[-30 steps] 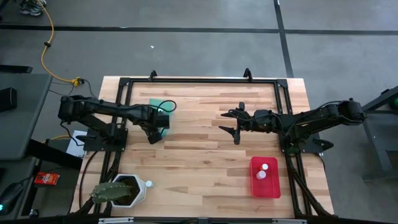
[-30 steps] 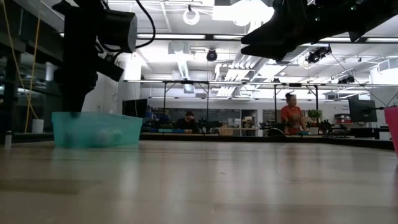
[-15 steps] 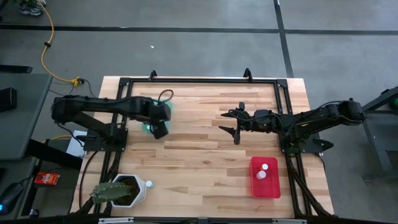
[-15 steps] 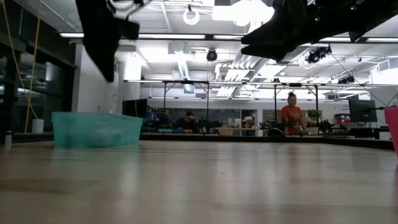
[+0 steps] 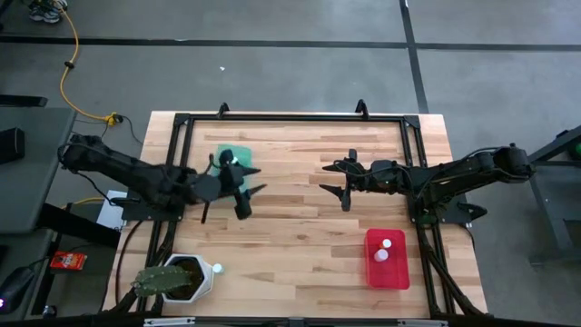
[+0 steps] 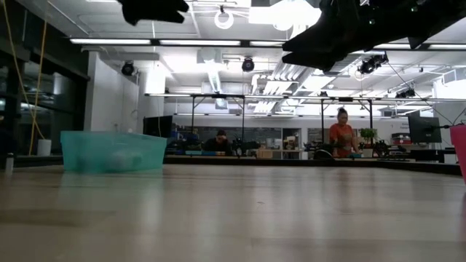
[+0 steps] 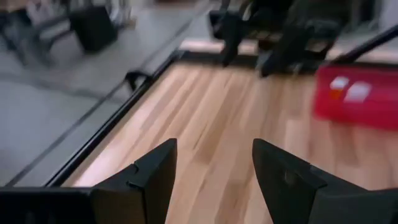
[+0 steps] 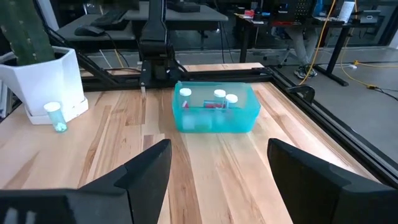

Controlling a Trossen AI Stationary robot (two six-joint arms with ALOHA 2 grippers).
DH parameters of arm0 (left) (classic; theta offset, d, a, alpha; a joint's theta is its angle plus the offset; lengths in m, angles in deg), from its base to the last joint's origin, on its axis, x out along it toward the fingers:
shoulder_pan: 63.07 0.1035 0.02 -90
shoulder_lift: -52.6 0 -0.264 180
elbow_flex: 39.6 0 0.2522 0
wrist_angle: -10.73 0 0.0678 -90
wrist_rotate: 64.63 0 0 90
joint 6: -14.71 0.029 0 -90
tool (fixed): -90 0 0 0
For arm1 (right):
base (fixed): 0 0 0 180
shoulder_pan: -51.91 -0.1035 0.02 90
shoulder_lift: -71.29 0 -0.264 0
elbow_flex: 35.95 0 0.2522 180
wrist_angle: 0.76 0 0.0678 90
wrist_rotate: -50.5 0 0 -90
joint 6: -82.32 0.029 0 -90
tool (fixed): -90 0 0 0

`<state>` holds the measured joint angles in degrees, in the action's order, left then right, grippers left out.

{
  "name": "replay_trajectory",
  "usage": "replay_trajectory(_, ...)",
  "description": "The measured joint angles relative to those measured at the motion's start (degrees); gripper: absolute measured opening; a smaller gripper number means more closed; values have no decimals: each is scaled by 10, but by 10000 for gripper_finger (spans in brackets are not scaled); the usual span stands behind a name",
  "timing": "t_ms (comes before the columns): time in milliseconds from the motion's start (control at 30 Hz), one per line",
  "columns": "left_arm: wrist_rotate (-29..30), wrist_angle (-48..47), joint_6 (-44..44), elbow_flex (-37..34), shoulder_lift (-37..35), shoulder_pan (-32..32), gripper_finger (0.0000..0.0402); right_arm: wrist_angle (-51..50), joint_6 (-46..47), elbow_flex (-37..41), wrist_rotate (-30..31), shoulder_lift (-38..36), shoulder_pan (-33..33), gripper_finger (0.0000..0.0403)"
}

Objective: Pick and place medicine bottles into bin by pill shape (circle, oval)
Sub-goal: Put the blue tablet bottle into the red bin

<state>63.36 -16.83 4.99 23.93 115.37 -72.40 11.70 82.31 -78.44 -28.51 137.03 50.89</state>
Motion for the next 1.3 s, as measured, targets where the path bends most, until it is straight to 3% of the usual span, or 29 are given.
replay_trajectory(67, -8, 123, 31, -61, -2, -2, 199, 2, 0, 0, 0, 0, 0, 259)
replay_trajectory(233, -116, 420, 44, -215, 9, 41, 199, 6, 0, 0, -6, 0, 0, 259)
replay_trajectory(367, -182, 567, 55, -288, 11, 77, 199, 11, -1, 0, -15, 0, 0, 259)
replay_trajectory(667, -243, 587, 80, -303, 9, 93, 199, 22, -5, 0, -31, 0, 0, 259)
replay_trajectory(1300, -244, 586, 74, -303, 9, 93, 199, 23, -5, 0, -30, 0, 0, 259)
